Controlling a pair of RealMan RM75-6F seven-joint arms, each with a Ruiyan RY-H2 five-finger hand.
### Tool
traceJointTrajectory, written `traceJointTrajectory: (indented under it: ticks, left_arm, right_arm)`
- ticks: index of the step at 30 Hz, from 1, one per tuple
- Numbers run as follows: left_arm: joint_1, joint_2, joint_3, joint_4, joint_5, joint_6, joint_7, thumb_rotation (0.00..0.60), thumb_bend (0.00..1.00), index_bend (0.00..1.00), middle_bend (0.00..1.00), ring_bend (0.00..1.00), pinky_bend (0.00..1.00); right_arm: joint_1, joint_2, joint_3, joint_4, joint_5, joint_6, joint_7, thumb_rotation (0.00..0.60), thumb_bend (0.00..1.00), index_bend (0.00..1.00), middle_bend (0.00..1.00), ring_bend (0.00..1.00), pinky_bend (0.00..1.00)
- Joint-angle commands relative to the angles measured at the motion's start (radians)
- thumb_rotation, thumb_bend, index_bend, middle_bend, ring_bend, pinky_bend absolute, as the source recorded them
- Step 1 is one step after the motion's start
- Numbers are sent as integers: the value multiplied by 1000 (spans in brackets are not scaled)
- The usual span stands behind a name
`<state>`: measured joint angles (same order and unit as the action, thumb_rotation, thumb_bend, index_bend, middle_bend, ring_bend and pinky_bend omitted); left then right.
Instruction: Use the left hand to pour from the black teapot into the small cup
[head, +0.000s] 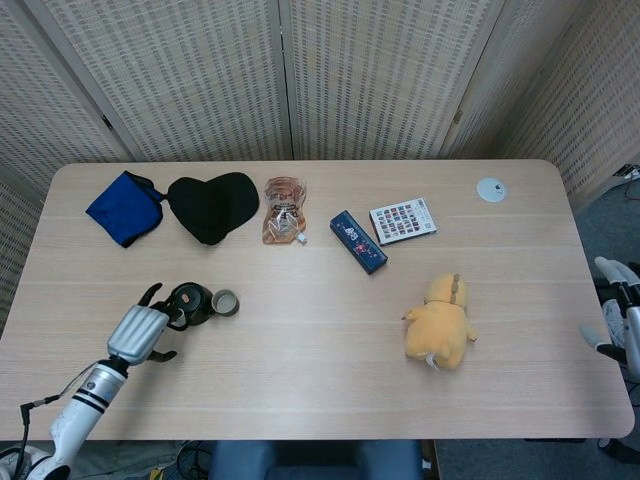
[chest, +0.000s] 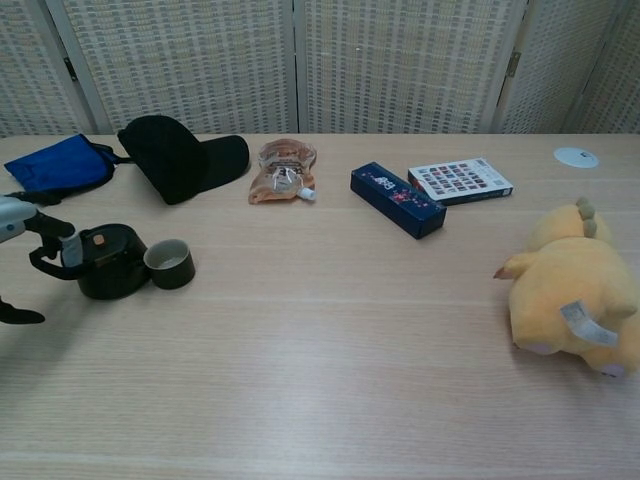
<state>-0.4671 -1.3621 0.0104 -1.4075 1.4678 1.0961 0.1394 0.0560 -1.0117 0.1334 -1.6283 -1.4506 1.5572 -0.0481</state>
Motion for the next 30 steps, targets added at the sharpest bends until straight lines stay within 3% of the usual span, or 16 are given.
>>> traceJointTrajectory:
  ticks: [1,30]
  left_arm:
    - [-1,-5,1,4,-2,-5,2,600,149,453,414,373,0]
    - [-4,-24,15,2,-25,-54,25,600,149,520,481,421,0]
  right_arm:
    - [-1,0,-1,0,1,-1,0,600,21,164,185,124,135]
    - [-8,-12,-4,15,12,-6,3,600,21,164,185,124,135]
